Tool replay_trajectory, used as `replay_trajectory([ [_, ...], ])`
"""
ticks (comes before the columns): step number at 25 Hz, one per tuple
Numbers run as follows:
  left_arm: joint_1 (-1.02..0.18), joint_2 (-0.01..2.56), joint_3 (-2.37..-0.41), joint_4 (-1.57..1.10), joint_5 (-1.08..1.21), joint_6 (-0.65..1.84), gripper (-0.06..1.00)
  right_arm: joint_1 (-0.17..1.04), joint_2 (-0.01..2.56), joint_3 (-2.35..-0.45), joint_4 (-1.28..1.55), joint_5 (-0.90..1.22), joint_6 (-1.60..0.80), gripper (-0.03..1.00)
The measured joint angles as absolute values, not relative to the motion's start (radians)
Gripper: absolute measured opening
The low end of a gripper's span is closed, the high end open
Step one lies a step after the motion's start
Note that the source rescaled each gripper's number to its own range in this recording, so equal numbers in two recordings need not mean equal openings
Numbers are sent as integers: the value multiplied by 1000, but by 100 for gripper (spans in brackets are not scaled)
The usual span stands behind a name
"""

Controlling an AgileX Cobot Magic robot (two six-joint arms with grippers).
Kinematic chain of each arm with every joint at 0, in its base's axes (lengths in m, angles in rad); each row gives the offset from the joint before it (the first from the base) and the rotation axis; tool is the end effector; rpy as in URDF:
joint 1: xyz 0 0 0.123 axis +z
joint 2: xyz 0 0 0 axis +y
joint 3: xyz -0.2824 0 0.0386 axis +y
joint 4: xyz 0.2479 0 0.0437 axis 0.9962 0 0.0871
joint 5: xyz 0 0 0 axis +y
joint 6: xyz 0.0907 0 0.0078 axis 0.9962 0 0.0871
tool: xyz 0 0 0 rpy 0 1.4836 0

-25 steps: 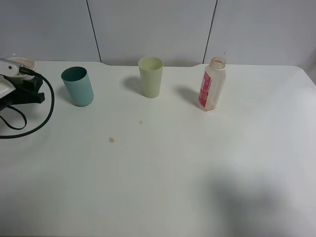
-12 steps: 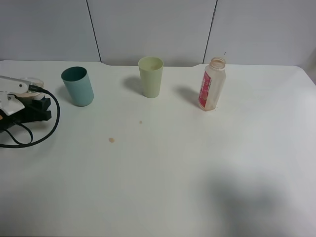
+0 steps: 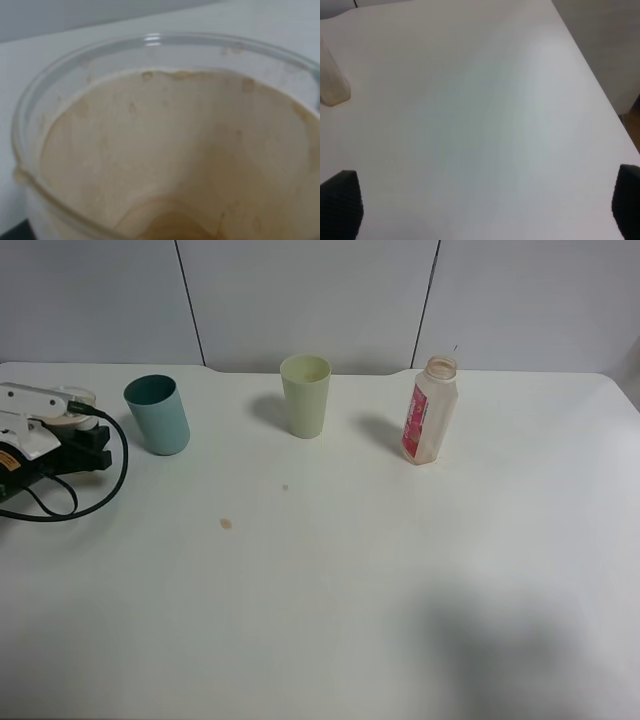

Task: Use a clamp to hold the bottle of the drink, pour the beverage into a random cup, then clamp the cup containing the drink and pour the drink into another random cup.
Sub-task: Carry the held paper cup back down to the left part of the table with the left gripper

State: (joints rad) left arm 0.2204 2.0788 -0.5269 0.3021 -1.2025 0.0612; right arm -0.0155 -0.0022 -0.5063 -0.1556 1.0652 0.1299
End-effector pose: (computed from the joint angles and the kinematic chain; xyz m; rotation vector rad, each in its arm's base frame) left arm 0.3017 0.0417 0.0798 0.1518 1.8314 0.0157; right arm -0.0068 -0.0122 0.2793 0.1560 2.0264 -0.1141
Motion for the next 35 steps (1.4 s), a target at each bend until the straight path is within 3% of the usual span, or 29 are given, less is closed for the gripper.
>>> replay_trajectory([
  [18,226,2201,-751,310,-1203,-99,0,-16,-2,-506,-156,1065,130,100],
  [35,226,2270,-802,310,-1233,-160,0,-16,-2,-506,-156,1065,130,100],
])
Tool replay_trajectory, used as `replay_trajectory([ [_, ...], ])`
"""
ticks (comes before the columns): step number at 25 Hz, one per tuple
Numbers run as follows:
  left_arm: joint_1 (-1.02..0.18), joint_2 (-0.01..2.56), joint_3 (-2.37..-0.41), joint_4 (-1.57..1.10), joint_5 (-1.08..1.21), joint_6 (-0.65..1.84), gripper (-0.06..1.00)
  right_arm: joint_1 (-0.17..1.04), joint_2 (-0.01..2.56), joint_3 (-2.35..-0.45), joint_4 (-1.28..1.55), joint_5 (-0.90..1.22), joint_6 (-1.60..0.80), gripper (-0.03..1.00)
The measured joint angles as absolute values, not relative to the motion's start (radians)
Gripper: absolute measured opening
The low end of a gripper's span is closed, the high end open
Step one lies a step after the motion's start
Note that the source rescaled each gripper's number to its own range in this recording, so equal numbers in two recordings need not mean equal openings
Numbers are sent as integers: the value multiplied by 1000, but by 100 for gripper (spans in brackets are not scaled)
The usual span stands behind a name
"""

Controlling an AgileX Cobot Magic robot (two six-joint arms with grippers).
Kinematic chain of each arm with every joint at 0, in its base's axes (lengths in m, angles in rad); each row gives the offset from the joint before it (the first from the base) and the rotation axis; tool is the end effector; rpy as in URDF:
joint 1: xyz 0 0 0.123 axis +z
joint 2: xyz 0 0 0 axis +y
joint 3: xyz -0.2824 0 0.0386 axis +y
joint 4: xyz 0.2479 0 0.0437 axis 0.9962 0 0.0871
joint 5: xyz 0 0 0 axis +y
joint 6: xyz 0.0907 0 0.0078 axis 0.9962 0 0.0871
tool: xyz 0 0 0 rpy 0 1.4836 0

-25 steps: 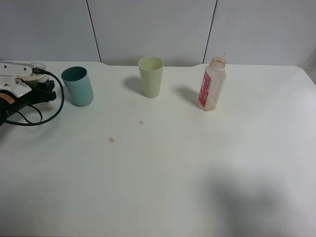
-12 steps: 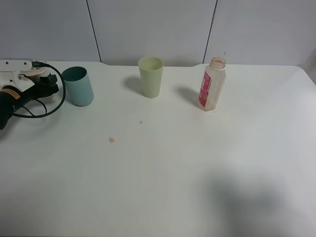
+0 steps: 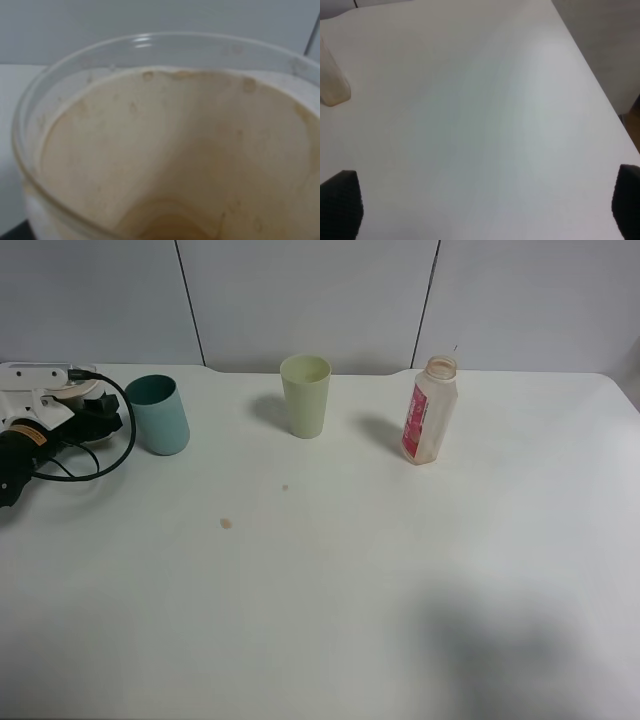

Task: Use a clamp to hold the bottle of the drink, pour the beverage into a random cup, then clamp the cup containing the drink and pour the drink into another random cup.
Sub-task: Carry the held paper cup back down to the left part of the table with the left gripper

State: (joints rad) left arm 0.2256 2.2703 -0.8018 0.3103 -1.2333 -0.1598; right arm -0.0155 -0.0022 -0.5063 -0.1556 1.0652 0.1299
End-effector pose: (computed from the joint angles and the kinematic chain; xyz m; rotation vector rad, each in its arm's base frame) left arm 0.3627 0.0563 0.0578 -0.0269 1.7288 -0.1269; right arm -0.0068 -0.0122 0.2793 0.1560 2.0264 -0.1141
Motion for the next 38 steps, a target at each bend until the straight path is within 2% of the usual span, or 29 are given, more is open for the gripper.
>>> replay_trajectory([
  [27,226,2295,-803,319,-1276,-115,0,-16,-2,-506,-156,1065,130,100],
  [29,226,2295,-803,319,-1276,-115,5,-16,-2,-506,-156,1065,130,100],
  [34,226,2306,-803,325,-1223,-116,29,-16,-2,-506,-156,1065,130,100],
  [38,226,2306,-803,325,-1223,-118,32,-16,-2,-506,-156,1065,130,100],
])
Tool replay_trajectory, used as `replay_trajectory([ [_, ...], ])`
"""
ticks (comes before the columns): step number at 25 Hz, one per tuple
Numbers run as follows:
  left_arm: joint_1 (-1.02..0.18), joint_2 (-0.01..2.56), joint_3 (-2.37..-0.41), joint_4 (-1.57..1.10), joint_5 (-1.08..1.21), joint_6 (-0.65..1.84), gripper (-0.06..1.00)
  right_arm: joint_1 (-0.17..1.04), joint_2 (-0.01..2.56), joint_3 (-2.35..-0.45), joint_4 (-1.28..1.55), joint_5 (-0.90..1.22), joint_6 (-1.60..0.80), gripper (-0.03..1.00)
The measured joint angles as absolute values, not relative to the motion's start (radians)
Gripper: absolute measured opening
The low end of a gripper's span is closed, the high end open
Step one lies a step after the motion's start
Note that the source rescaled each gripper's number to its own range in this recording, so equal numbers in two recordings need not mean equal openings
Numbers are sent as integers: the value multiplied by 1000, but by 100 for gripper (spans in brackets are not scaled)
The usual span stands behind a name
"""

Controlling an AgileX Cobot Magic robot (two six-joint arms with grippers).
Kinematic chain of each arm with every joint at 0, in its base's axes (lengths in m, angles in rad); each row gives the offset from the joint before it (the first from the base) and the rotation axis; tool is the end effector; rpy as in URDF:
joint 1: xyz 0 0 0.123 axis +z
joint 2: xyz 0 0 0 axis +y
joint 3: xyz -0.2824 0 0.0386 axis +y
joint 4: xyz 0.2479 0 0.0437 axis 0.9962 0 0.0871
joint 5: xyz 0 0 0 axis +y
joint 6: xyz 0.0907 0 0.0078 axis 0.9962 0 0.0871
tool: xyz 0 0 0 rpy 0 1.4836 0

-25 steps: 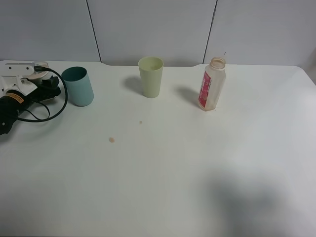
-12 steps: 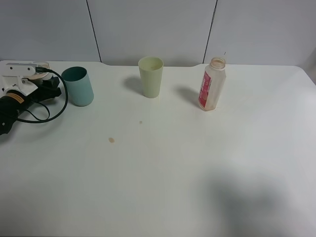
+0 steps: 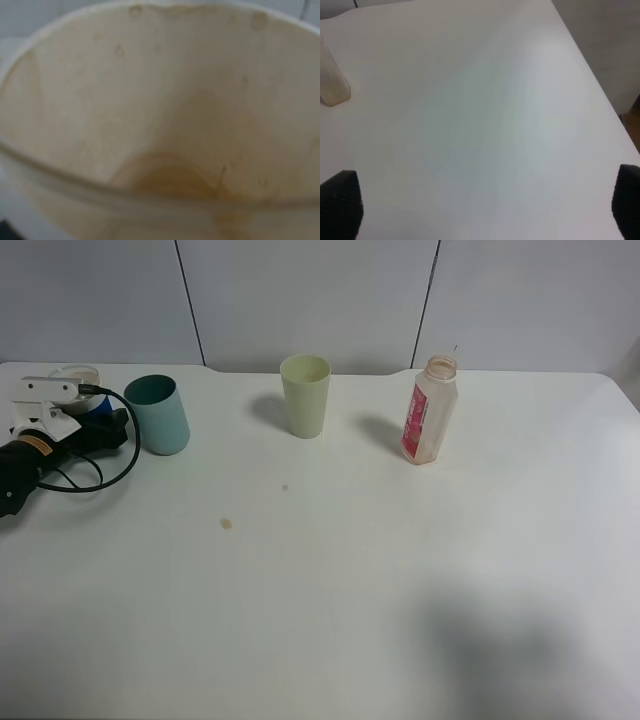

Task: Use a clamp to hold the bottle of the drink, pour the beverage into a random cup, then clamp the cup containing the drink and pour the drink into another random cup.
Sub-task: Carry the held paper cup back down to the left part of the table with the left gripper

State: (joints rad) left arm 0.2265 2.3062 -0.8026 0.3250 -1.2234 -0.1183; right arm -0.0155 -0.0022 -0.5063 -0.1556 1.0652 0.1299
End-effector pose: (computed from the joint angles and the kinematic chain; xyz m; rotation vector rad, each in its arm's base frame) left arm 0.3601 0.0549 0.0438 0.0148 1.7728 -0.1107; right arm -0.0068 -0.0122 0.2793 0.1560 2.0264 -0.1141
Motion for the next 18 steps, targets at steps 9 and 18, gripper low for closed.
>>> replay_trajectory([
  [9,226,2275,-803,309,-1223,-173,64,-16,-2,-506,-156,1065,130,100],
  [18,226,2226,-802,306,-1223,-227,72,-16,-2,-506,-156,1065,130,100],
])
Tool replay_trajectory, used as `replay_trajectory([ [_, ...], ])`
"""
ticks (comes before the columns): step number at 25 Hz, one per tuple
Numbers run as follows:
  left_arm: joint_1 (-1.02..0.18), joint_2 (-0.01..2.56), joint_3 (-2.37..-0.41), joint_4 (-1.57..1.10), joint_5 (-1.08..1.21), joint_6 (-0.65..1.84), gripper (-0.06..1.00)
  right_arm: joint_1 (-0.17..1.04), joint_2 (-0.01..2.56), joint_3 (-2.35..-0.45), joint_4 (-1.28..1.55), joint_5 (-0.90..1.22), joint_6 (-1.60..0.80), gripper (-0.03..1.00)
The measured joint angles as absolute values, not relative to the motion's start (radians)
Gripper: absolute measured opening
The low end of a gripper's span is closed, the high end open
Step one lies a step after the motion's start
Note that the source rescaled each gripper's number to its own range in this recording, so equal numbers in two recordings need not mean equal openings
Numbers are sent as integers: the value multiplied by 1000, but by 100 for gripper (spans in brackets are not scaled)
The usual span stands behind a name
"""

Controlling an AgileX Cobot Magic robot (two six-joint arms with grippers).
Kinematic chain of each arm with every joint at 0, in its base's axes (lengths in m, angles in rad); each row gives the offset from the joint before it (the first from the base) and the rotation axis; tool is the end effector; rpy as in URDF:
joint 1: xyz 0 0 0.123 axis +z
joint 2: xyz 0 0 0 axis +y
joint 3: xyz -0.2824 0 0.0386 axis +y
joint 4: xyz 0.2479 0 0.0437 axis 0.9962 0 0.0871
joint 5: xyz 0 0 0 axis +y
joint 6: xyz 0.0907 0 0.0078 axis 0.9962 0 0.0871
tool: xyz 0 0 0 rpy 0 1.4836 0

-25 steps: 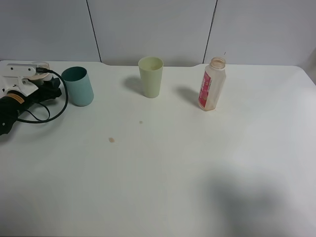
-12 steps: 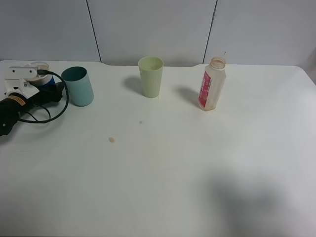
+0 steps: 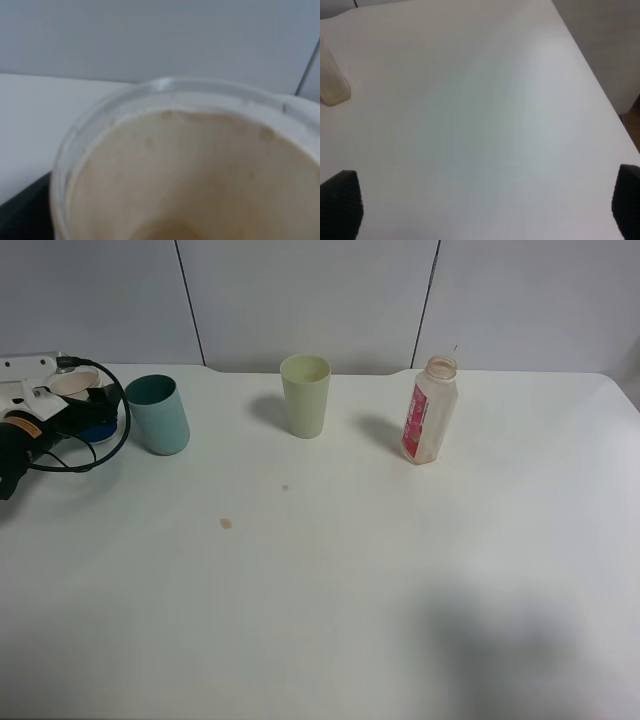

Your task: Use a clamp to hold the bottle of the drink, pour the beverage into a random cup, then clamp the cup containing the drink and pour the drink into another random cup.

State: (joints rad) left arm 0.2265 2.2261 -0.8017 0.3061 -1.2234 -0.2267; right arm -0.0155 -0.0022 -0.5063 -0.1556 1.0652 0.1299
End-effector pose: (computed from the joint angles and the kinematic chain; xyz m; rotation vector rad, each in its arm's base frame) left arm 0.3650 0.0577 0.0731 -0.0791 1.6956 -0.1641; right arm -0.0068 -0.0122 0.2793 0.1560 2.0264 -0.1141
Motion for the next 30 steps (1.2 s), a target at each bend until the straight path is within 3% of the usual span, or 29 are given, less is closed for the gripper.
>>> replay_trajectory([
  [30,226,1949,-762,349,-1222,-245,72,-16,-2,-506,-156,1065,130,100],
])
